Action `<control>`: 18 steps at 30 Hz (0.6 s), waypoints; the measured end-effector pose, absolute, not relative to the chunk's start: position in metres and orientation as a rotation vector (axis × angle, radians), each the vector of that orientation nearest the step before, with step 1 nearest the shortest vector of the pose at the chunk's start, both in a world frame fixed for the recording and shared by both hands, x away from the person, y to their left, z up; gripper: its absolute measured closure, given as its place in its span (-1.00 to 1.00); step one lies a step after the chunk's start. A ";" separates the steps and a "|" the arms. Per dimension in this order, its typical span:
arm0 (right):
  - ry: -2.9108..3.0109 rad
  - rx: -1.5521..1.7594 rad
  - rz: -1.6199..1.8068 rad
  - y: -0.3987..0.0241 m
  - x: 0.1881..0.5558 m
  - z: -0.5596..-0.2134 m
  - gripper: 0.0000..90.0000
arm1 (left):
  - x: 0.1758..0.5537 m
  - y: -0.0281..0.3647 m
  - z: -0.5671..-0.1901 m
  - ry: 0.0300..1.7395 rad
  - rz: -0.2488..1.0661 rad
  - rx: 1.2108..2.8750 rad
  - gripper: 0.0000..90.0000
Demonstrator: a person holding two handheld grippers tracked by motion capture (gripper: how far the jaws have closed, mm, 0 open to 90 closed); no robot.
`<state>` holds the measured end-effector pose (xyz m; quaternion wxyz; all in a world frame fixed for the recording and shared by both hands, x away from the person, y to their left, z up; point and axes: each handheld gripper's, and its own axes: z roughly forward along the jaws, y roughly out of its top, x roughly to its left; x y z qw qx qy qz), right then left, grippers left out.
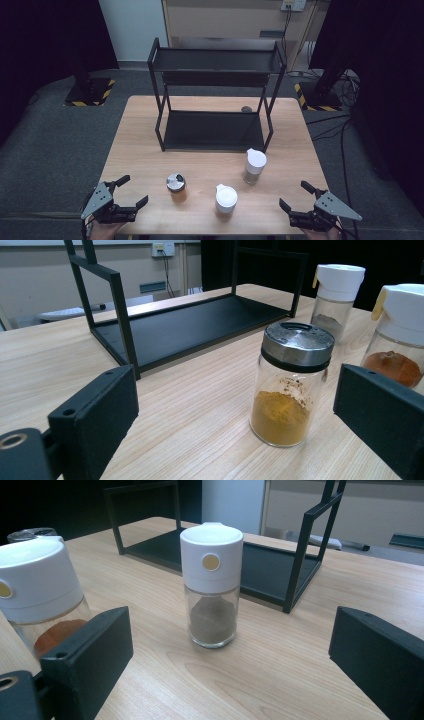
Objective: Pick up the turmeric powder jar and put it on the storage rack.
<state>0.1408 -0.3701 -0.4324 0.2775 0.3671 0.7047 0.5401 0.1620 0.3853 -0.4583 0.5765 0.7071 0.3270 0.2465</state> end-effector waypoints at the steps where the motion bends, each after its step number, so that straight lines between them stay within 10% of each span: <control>1: 1.891 0.985 1.452 -0.370 0.141 -0.432 -0.91 | 0.162 0.386 -0.458 0.767 0.575 1.653 -0.92; 18: 1.899 0.981 1.444 -0.368 0.141 -0.431 -0.91 | 0.163 0.386 -0.458 0.776 0.560 1.656 -0.93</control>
